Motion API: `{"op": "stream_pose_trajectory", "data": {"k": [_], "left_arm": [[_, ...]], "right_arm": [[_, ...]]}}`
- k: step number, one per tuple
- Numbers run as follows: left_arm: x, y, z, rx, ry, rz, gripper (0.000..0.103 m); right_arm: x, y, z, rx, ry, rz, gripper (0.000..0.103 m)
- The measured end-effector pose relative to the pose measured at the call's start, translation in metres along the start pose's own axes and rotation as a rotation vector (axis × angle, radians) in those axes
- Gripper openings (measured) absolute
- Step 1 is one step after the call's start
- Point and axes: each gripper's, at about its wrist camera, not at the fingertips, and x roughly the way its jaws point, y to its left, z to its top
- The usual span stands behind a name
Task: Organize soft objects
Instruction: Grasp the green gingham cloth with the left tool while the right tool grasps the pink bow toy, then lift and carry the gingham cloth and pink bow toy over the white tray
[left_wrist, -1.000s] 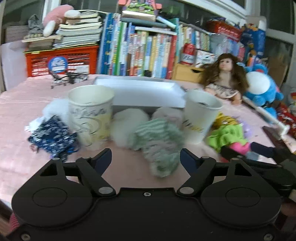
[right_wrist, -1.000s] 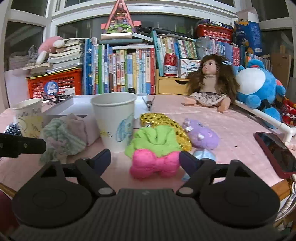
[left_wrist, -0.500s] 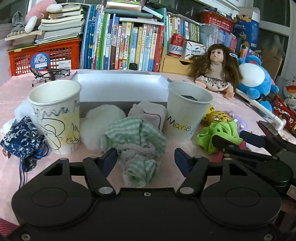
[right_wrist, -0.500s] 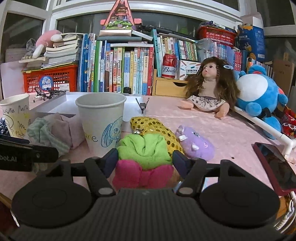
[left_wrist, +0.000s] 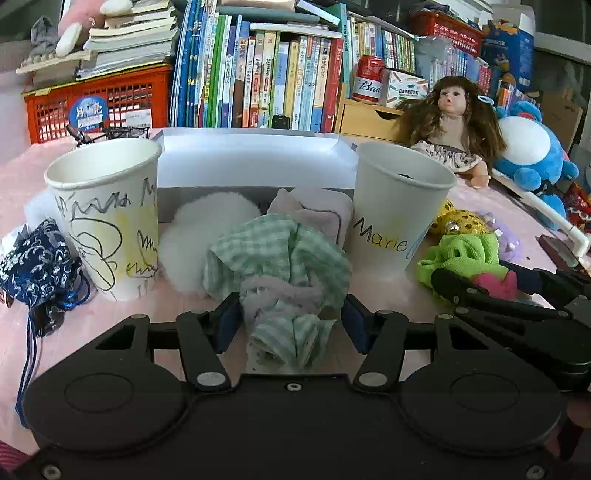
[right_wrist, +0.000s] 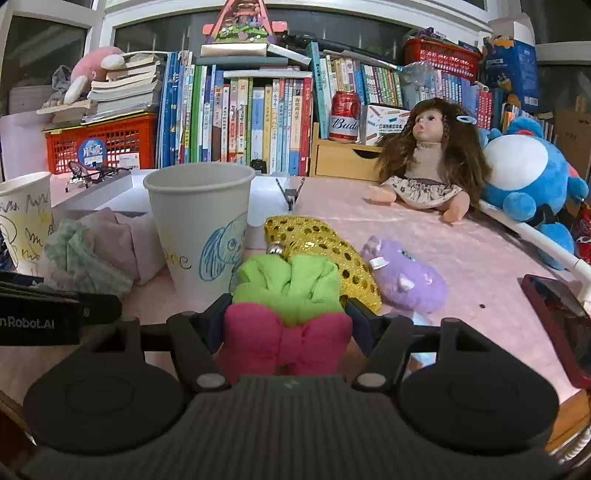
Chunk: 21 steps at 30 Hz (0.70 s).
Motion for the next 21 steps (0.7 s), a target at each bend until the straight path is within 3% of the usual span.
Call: {"op": "stream_pose_trajectory", "data": {"k": [7,21], "left_arm": [[-0.004,0.004,0.001,-0.022,0.000,0.000,0.042],[-0.030,-0.002,0.010,0.020,-0.037,-0.028,0.037]], "right_arm": [[-0.006,0.000,-0.001,-0.002,0.004,0.015,0.067],[-0.029,-0.001,0.012,0.016,-0.051,0.047,0.061]]}}
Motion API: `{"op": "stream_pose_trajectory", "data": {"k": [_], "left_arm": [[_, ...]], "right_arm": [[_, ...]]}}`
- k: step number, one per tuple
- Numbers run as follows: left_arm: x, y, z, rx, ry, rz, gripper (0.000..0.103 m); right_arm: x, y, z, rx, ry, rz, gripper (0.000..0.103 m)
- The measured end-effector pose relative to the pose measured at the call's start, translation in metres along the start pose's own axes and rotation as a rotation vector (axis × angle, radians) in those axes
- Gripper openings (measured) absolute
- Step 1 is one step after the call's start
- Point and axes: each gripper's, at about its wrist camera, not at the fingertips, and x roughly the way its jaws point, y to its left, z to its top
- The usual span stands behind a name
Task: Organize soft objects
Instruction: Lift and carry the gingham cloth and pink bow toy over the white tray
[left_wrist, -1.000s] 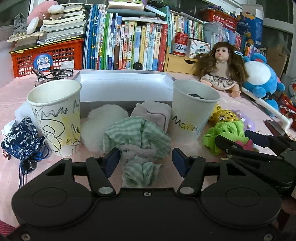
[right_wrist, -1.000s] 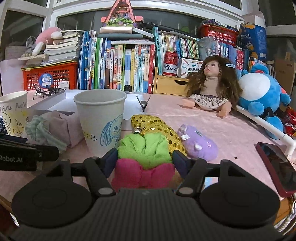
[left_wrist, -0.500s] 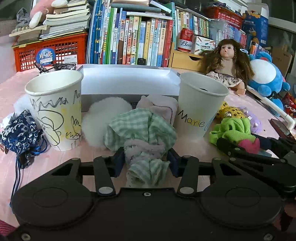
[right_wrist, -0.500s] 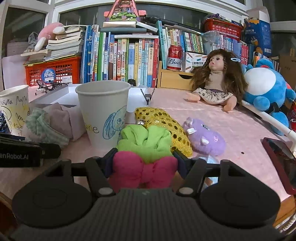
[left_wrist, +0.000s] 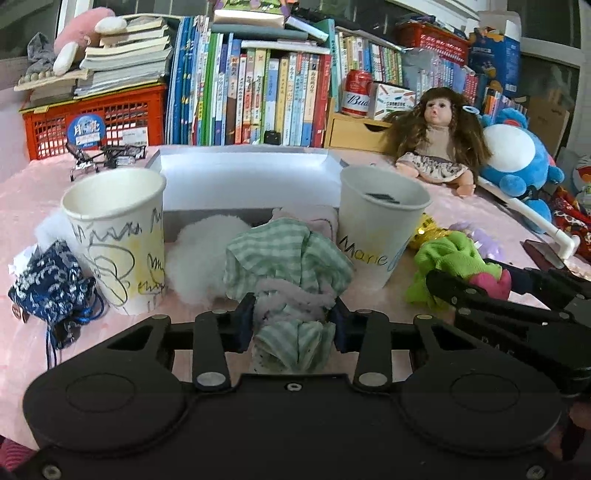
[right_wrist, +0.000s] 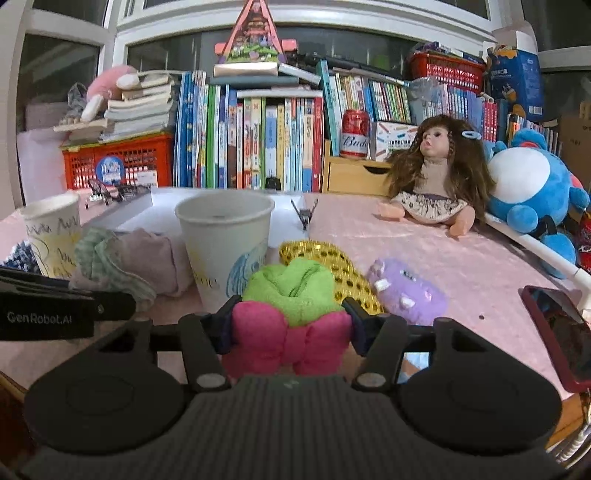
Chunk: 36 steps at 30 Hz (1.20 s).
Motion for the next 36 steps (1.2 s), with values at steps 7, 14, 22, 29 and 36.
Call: {"op": "stream_pose_trajectory", "data": {"k": [7,14,22,29,36], "left_arm": [[-0.021,-0.003,0.010,0.012,-0.039,-0.056,0.037],[-0.034,0.002,0.029,0.003,-0.064,-0.093,0.037],[-0.035,0.022,0.070,-0.018,-0.079,-0.107,0.037],[-0.020,0.037,0.118,-0.035,-0.066,-0.113,0.037],[0.022,0.050,0.162,-0.055,0.013,-0.090,0.037]], "right_arm": [[-0.010,-0.007,0.012,0.044,-0.035,0.018,0.060],[-0.021,-0.017,0.025,0.082,-0.087,0.029,0.060],[-0.022,-0.038,0.054,0.147,-0.147,0.043,0.060],[-0.001,-0.053,0.086,0.208,-0.150,0.092,0.060],[0.042,-0.053,0.122,0.218,-0.082,0.191,0.060]]}}
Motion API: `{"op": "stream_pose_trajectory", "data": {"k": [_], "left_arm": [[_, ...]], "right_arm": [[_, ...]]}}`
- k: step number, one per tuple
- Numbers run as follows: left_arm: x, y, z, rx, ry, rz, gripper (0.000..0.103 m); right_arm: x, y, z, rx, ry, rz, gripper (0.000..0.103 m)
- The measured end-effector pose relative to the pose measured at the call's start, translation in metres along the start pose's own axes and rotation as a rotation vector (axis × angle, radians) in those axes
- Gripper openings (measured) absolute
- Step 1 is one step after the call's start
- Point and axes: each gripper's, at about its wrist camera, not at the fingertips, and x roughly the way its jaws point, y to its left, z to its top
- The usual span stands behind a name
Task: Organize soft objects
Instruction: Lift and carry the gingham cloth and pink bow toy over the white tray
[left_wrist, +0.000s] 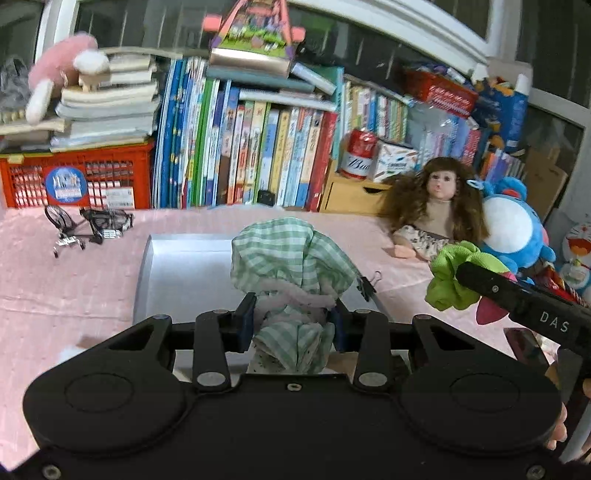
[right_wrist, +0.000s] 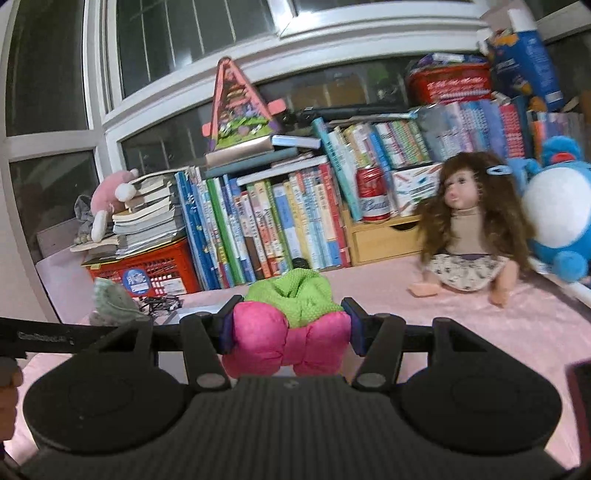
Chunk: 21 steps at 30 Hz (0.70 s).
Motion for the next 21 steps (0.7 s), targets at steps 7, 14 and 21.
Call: {"op": "stream_pose_trajectory", "data": {"k": [7,14,21], "left_arm": [[0.059,0.022,0.031,-0.082,0.162,0.006,0.037],[0.114,0.034,0.031,-0.147,0.287,0.038,0.037],[0.153,0.037,0.028,-0.173,0.355,0.088,0.037]], "right_arm": [[0.068,0.000,0.021,-0.010,0.194,0.061,0.061],[0.123,-0.002,0.015,0.012,0.359,0.081,0.061],[0.158,-0.008,0.006,0.063,0.459,0.089,0.062]]}}
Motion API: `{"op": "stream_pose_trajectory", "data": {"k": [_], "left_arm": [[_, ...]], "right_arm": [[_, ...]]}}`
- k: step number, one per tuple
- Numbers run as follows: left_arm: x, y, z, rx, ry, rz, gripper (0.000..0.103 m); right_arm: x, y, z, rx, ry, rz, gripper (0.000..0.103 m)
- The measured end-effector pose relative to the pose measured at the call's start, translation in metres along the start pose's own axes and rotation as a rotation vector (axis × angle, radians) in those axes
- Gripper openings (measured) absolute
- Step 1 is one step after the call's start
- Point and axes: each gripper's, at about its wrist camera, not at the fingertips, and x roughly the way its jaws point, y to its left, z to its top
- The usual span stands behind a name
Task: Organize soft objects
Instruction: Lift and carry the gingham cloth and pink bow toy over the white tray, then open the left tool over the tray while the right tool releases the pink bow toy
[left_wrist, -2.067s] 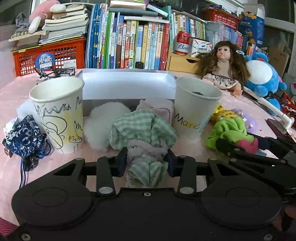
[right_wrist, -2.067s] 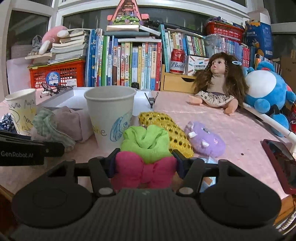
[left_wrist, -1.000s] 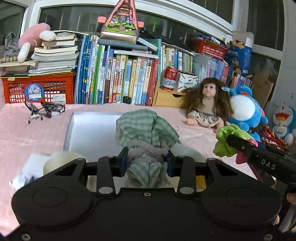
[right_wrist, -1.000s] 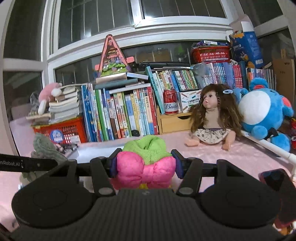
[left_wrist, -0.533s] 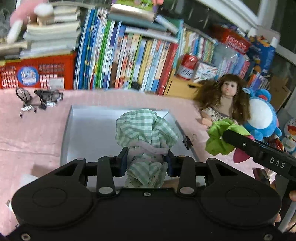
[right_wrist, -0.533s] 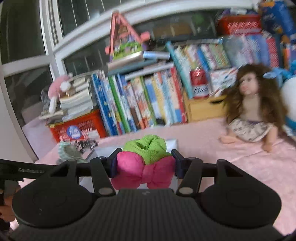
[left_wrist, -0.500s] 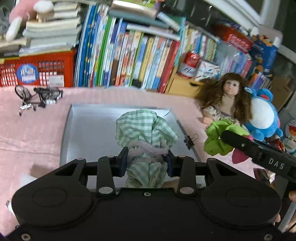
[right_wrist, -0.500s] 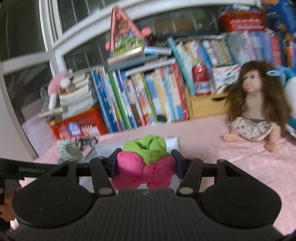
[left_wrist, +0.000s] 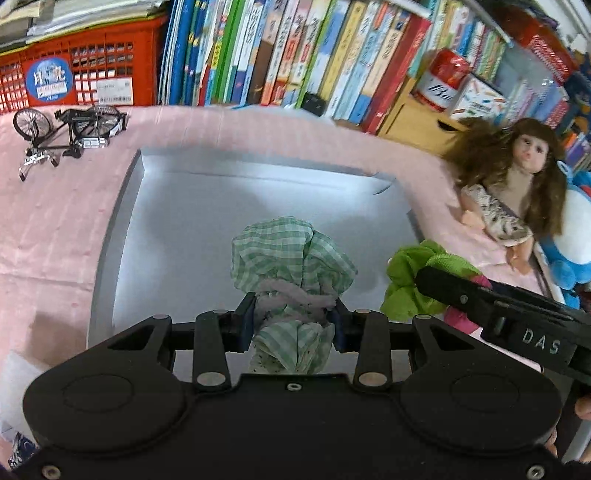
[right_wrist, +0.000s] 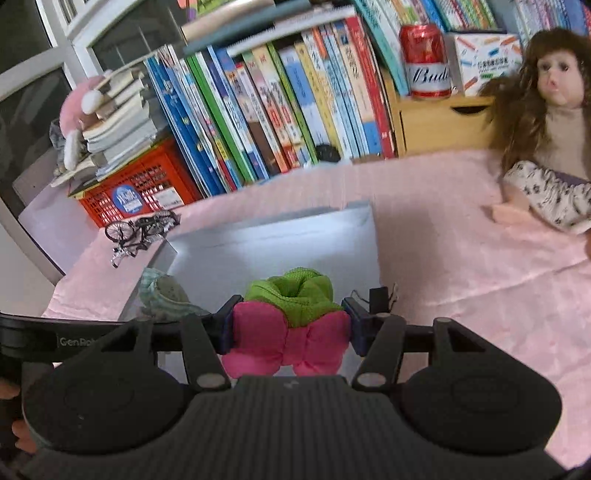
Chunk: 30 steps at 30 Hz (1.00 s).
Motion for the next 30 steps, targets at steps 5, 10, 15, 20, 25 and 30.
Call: {"op": "stream_pose_trajectory", "data": {"k": [5,10,15,20,25,30], "left_arm": [[0.016,0.001,0.003,-0.008,0.018,0.019,0.037],[0.026,0.001,0.001,-0.012,0.036,0.036,0.038],[0.030,0.001,0.000,-0.015,0.045,0.031,0.040],[0.027,0.001,0.000,-0.013,0.037,0.031,0.054],[0.018,0.000,0.000,-0.011,0.014,0.035,0.068],[0.002,-0.007,-0.005,0.032,-0.029,0.044,0.076]], "right_arm": [[0.014,0.001,-0.002,-0.009,0.029,0.003,0.062],[0.023,0.000,-0.003,-0.012,0.059,0.002,0.063],[0.025,-0.003,0.000,-0.004,0.070,0.009,0.065],[0.023,-0.005,0.000,0.003,0.059,0.020,0.073],[0.017,-0.006,0.000,0.004,0.043,0.023,0.079],[0.003,-0.006,0.001,0.004,-0.001,0.030,0.085]]}}
